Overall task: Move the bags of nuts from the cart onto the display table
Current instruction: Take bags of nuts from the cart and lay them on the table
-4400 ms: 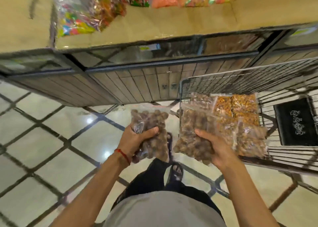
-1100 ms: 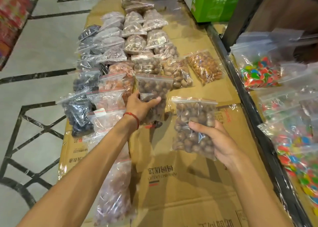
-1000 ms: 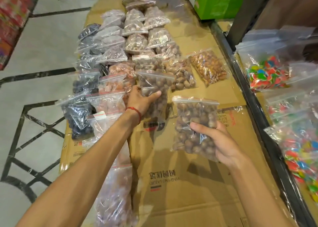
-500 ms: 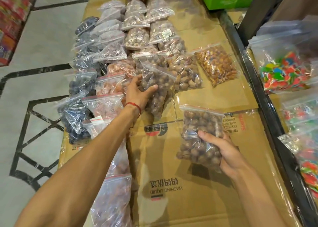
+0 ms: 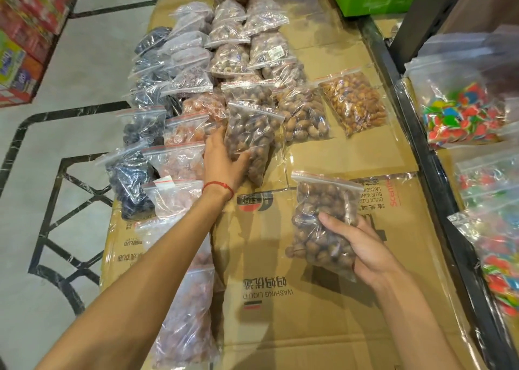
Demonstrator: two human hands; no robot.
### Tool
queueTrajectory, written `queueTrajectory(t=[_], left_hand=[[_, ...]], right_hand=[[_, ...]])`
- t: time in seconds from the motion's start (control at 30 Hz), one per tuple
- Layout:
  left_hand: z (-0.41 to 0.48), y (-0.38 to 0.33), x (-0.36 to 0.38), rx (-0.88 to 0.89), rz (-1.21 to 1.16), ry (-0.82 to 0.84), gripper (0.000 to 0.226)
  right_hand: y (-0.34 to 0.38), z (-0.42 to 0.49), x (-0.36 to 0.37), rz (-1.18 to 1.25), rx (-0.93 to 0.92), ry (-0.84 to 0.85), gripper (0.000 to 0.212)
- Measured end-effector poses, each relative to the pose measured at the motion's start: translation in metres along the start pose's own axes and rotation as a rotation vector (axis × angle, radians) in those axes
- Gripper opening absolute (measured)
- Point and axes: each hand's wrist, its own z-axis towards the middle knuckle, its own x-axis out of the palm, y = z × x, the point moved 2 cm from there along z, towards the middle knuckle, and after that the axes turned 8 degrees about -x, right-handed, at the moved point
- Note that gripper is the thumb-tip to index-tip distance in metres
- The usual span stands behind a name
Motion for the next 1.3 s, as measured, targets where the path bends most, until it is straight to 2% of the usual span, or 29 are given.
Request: queueTrajectory(t=[0.2,0.33,0.4,0.5,0.7,0.83,0.97,1.03,1.17,1.2,1.3], left_hand=[[-0.102,0.014,-0.035,0.312,0.123,-0.044,0.041],[-0.146,0.03,-0.05,0.506,0.439,-0.106,0.042],[-0.159,0.036,-0.055,0.543,0.587,-0.124,0.047],[-0.173,0.041,-0.06,0.527,0.71,-0.128,0.054],[-0.188,0.047,-0.064,0.527,0.816,-0.168,0.059],[-0.192,0.051,-0.068,0.498,0.823,-0.168,0.061],[-0.194,0.055,-0.07,0.471,0.83,-0.138,0.067],[-0.195,0.058,-0.068,0.467,0.844,-0.117,0.067],[-0.193,0.064,-0.064,0.437,0.84,-0.083,0.066],[-0.193,0.065,-0.063,0.43,0.838,-0.078,0.066],[-0.192,0.066,-0.061,0.422,0.828,-0.064,0.064]], right_hand=[[0.007,-0.008,0.008,-0.01,0.021,0.048,0.058],[0.015,-0.008,0.016,-0.117,0.009,0.089,0.052],[0.017,-0.006,0.02,-0.186,-0.006,0.13,0.042],[0.02,0.003,0.027,-0.208,-0.007,0.182,0.02],[0.033,0.042,0.052,-0.304,-0.035,0.283,0.004],[0.039,0.075,0.073,-0.354,-0.114,0.342,0.048],[0.042,0.107,0.093,-0.418,-0.167,0.379,0.066],[0.041,0.118,0.1,-0.412,-0.157,0.391,0.064],[0.031,0.126,0.108,-0.53,-0.235,0.288,0.033],[0.027,0.129,0.106,-0.548,-0.26,0.249,0.033],[0.016,0.133,0.101,-0.519,-0.249,0.141,0.055]])
